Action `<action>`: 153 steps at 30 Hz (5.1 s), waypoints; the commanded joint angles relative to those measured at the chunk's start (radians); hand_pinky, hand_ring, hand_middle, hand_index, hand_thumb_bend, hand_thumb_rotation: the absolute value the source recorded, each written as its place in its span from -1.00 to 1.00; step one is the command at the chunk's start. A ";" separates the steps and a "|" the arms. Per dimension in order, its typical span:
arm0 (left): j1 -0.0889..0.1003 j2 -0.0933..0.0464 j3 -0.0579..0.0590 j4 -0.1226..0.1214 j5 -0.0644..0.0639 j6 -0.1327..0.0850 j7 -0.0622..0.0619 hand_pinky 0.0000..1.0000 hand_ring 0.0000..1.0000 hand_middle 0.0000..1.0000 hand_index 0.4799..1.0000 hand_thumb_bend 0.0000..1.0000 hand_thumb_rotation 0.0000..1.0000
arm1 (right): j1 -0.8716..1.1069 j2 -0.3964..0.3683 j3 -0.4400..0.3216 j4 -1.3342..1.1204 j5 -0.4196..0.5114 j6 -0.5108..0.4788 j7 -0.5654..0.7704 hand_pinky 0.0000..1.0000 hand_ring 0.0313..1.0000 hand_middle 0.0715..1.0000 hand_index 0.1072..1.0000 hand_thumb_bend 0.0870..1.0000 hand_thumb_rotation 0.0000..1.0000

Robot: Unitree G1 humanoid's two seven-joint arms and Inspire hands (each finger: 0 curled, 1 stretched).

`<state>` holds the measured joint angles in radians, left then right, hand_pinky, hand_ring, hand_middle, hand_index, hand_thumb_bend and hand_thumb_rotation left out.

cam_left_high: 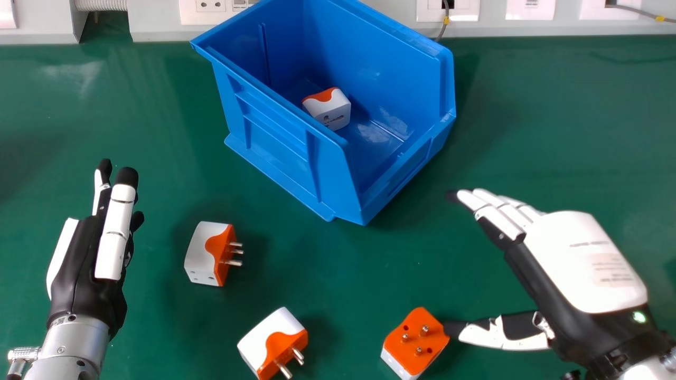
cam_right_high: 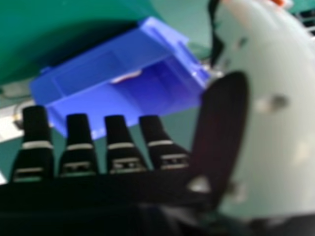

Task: Pick all objects and put in blue box

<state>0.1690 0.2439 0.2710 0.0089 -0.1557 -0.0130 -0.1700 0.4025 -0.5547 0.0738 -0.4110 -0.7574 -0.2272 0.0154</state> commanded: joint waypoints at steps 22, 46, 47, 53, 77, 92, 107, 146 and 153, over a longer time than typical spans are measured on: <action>0.007 0.004 0.019 -0.025 -0.008 -0.021 -0.008 1.00 1.00 1.00 1.00 0.17 1.00 | -0.196 -0.106 0.110 0.140 -0.050 -0.158 0.170 0.59 0.78 0.81 0.76 -0.07 -0.24; 0.008 0.010 0.024 -0.055 -0.008 0.008 0.003 0.98 1.00 1.00 1.00 0.16 1.00 | -0.474 -0.150 0.277 0.440 -0.112 -0.261 0.250 0.58 0.76 0.77 0.70 -0.06 -0.31; 0.007 0.010 0.025 -0.057 -0.009 0.012 0.003 0.98 1.00 1.00 1.00 0.16 1.00 | -0.485 -0.156 0.283 0.449 -0.122 -0.270 0.247 0.58 0.76 0.77 0.69 -0.06 -0.31; 0.010 0.007 0.028 -0.082 -0.012 0.033 0.007 0.98 1.00 1.00 1.00 0.15 1.00 | -0.541 -0.183 0.313 0.483 -0.161 -0.316 0.246 0.55 0.76 0.76 0.68 -0.08 -0.35; -0.008 0.005 0.036 -0.106 -0.017 0.090 0.011 0.97 1.00 1.00 1.00 0.06 1.00 | -0.556 -0.187 0.335 0.473 -0.171 -0.376 0.220 0.48 0.69 0.68 0.60 -0.11 -0.44; -0.013 0.005 0.036 -0.132 -0.014 0.126 0.015 0.96 1.00 1.00 1.00 0.04 1.00 | -0.523 -0.149 0.353 0.462 -0.123 -0.373 0.241 0.43 0.66 0.66 0.56 -0.09 -0.56; -0.010 0.012 0.045 -0.137 -0.015 0.134 0.010 0.96 1.00 1.00 1.00 0.06 1.00 | -0.551 -0.137 0.403 0.595 -0.176 -0.347 0.169 0.42 0.66 0.68 0.59 -0.30 -0.60; -0.016 0.018 0.052 -0.153 -0.014 0.154 0.002 0.95 1.00 1.00 1.00 0.07 1.00 | -0.693 -0.102 0.522 0.959 -0.282 -0.398 -0.346 -0.36 -0.27 -0.01 -0.02 -0.14 -0.89; -0.018 0.020 0.054 -0.154 -0.014 0.160 0.002 0.94 1.00 1.00 1.00 0.07 1.00 | -0.686 -0.097 0.524 0.957 -0.264 -0.356 -0.349 -0.76 -0.73 -0.63 -0.15 -0.11 -0.76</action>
<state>0.1627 0.2505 0.3158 -0.1153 -0.1602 0.1445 -0.1685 -0.2887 -0.6516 0.5941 0.5132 -0.9706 -0.6654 -0.3519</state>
